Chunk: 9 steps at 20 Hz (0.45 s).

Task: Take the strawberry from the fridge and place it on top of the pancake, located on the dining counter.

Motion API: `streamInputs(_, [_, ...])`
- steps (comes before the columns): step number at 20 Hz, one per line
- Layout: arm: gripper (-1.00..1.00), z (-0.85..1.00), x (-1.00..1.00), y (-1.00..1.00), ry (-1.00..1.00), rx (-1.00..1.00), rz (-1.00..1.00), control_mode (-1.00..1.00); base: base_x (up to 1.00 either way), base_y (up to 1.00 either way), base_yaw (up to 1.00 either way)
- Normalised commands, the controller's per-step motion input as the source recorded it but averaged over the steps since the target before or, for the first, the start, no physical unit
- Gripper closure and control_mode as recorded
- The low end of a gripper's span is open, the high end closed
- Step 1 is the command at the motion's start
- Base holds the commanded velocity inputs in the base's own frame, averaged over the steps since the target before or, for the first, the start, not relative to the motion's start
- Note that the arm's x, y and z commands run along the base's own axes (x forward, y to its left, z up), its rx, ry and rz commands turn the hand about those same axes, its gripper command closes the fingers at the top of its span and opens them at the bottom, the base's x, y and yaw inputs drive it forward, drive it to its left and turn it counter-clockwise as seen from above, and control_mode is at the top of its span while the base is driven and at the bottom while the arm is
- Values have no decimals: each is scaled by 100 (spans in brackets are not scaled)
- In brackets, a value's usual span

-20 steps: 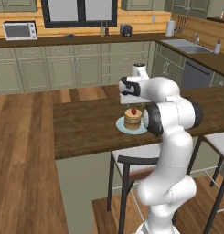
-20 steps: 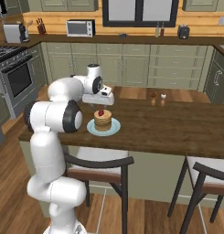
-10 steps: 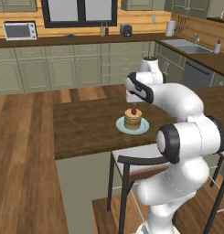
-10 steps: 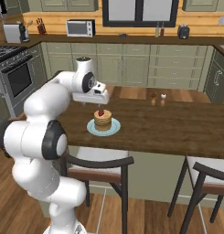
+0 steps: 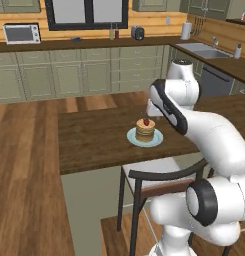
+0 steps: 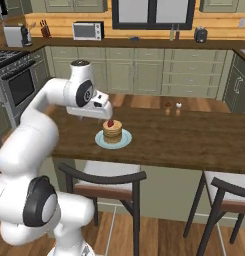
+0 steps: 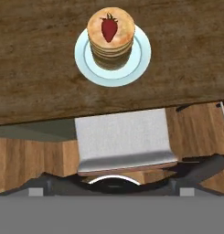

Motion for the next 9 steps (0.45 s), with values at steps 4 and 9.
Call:
streamInputs(4, [-100,0,-100,13,-1,0,1,-100,0,0,0])
streamInputs(9, [-100,0,-79,60,-3,-7,0,-100,0,0,0])
